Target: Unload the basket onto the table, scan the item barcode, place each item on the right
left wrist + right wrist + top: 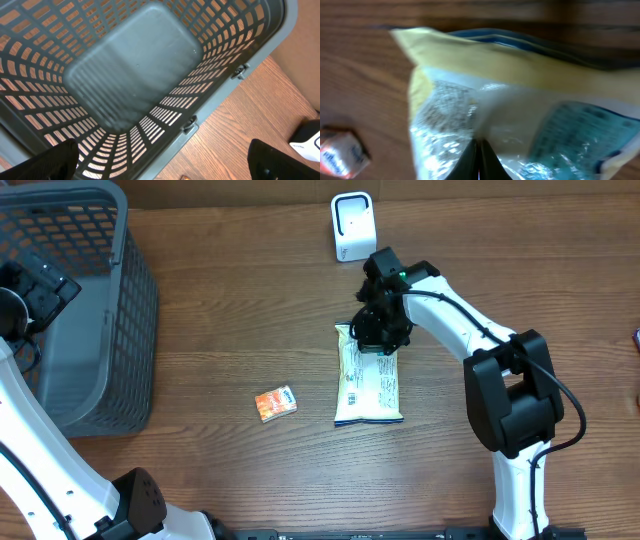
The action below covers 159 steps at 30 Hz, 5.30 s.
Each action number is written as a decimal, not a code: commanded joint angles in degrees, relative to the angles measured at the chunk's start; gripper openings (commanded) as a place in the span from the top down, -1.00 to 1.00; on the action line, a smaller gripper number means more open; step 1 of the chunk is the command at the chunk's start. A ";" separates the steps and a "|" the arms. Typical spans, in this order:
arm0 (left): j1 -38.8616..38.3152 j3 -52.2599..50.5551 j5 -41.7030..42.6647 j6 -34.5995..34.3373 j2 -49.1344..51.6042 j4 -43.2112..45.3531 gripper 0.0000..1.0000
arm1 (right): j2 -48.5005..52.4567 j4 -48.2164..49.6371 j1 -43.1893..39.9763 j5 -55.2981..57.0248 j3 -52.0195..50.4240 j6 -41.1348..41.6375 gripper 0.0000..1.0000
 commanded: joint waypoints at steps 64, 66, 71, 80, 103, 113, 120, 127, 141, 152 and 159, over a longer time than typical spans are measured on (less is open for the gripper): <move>0.24 0.15 0.26 -0.59 0.07 -0.04 -1.00 | -14.73 -8.87 -3.39 -2.03 3.89 6.51 0.17; 0.24 0.15 0.26 -0.59 0.07 -0.04 -1.00 | -14.93 -14.58 -5.84 1.77 7.48 3.26 -1.00; 0.24 0.15 0.26 -0.59 0.07 -0.04 -0.99 | -14.95 -19.23 -12.11 5.11 10.05 -3.78 -1.00; 0.24 0.15 0.26 -0.59 0.07 -0.04 -0.99 | -14.91 -18.08 -17.64 6.27 3.96 -5.51 -1.00; 0.24 0.15 0.26 -0.59 0.07 -0.04 -0.99 | -14.82 13.60 -17.20 -8.04 -30.45 -3.19 -0.50; 0.24 0.15 0.26 -0.59 0.07 -0.04 -0.99 | -15.17 13.27 -17.94 -6.75 -28.02 1.09 0.93; 0.24 0.15 0.26 -0.59 0.07 -0.04 -1.00 | -19.61 -1.01 -19.19 2.12 -12.39 1.09 0.93; 0.22 0.15 0.26 -0.59 0.07 -0.04 -1.00 | -22.38 -18.25 -18.53 19.39 3.48 2.95 0.92; 0.24 0.15 0.26 -0.59 0.07 -0.04 -1.00 | -23.06 -27.82 -17.07 30.32 12.15 5.55 0.93; 0.22 0.15 0.26 -0.59 0.07 -0.04 -1.00 | -22.58 -22.47 -6.16 24.11 9.14 8.00 0.93; 0.24 0.15 0.26 -0.59 0.07 -0.04 -1.00 | -22.14 -11.39 4.50 18.10 0.00 10.36 0.88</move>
